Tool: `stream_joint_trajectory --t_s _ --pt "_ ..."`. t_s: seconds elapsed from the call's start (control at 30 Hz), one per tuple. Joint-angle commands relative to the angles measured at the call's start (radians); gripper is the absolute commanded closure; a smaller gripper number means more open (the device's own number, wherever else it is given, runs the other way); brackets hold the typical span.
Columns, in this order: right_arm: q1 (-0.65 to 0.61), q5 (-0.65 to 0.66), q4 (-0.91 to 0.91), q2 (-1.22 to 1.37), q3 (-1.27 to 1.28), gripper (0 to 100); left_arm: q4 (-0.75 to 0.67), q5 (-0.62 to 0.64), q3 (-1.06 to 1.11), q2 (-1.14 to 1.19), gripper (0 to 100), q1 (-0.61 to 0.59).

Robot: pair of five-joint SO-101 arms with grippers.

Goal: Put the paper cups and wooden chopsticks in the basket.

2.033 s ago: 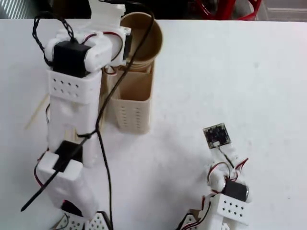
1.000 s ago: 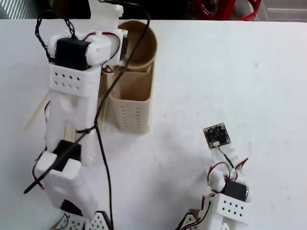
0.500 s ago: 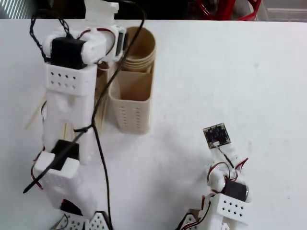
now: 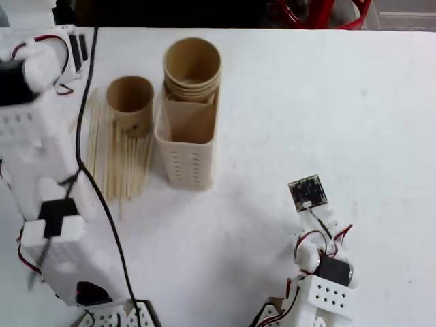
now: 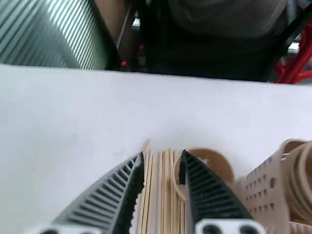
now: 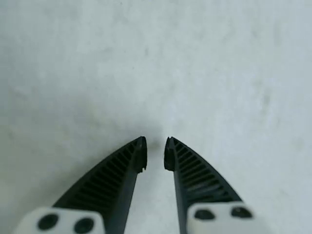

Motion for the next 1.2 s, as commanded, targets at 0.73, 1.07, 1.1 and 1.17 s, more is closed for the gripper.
stream_joint_trajectory --t_s 0.73,1.07,1.1,1.17 --pt "0.005 0.012 -0.021 -0.007 0.002 92.5 -0.229 -0.011 0.258 0.229 77 0.047" --pt "0.005 0.012 -0.021 -0.007 0.002 92.5 -0.141 -0.011 0.25 0.274 77 0.088" --pt "0.005 0.012 -0.021 -0.007 0.002 92.5 -0.149 -0.011 0.25 0.292 77 0.084" --pt "0.005 0.012 -0.021 -0.007 0.002 92.5 -0.157 -0.011 0.247 0.329 77 0.068"
